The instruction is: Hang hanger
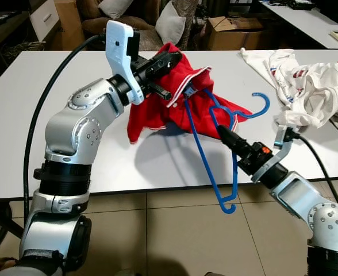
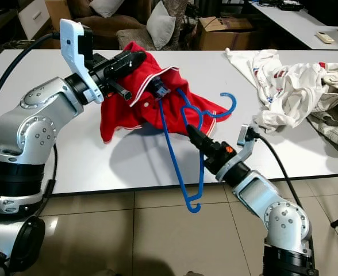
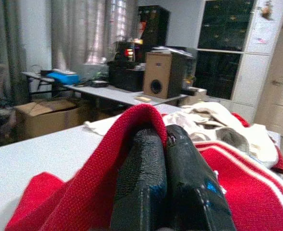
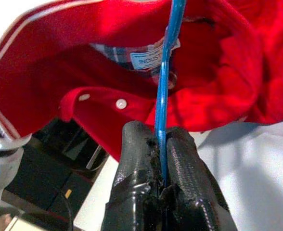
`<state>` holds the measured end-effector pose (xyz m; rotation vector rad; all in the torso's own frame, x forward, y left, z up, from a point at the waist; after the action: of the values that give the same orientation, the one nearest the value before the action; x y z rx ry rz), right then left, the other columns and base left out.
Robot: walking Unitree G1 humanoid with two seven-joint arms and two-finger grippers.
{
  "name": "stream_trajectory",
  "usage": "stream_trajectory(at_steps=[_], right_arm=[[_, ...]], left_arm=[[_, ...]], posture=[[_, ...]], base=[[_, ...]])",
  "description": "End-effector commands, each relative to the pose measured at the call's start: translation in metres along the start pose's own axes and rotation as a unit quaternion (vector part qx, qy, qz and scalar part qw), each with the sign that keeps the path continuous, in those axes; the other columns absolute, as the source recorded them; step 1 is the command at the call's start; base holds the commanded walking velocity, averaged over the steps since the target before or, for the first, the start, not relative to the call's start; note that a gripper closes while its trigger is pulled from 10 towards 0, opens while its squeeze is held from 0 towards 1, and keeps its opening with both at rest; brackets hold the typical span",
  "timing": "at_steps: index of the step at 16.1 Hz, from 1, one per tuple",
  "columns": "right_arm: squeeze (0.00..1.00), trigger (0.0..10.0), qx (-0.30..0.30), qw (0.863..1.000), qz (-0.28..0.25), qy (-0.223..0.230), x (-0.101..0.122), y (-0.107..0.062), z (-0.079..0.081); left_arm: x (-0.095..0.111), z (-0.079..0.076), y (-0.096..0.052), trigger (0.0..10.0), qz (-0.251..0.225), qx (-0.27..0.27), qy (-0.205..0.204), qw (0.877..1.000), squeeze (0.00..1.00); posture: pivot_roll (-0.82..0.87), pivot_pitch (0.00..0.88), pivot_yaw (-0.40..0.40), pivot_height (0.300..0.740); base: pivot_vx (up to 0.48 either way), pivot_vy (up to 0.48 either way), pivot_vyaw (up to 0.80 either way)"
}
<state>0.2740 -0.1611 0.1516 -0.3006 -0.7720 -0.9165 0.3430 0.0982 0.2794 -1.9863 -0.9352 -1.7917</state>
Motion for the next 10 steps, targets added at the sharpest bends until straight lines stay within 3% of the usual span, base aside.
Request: stream_trajectory(at_steps=[1,6,8,10], right_arm=[[0.0,10.0,-0.005,1.0,-0.014,0.007,0.005,-0.001,-0.003],[0.0,10.0,-0.069,0.996,-0.027,0.059,0.005,0.005,-0.029],[0.0,10.0,-0.068,0.994,-0.043,0.076,0.009,0.011,-0.031],[0.0,10.0,-0.051,0.986,-0.089,0.128,0.019,0.041,-0.025]], left_arm=[[0.0,-0.009,-0.001,0.0,0.003,-0.038,0.009,0.999,0.0],[-0.01,-0.03,-0.019,0.0,0.04,-0.159,-0.007,0.986,0.0],[-0.02,-0.026,-0.024,0.0,0.069,-0.151,-0.013,0.986,0.0],[-0.055,-0.006,-0.024,0.0,0.121,-0.07,-0.051,0.989,0.0]], posture=[[-0.15,0.0,0.015,0.74],[-0.14,0.0,0.014,0.74],[-0.14,0.0,0.017,0.74],[-0.14,0.0,0.023,0.74]], base=[[0.0,0.0,0.0],[0.0,0.0,0.0],[0.0,0.0,0.0],[0.0,0.0,0.0]])
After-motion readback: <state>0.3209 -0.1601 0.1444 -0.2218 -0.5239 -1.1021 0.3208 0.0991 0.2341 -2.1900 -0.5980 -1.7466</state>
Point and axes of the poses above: a point about 5 cm out from each wrist's last joint towards the gripper, its own y axis pointing out of the wrist towards the gripper, its own x axis along the axis of the wrist's last joint, z = x × y, the point moved 1 cm from there along y, pointing out of the wrist towards the gripper, and after that the axes turned 9 degrees about -y, right-handed, at the moved point
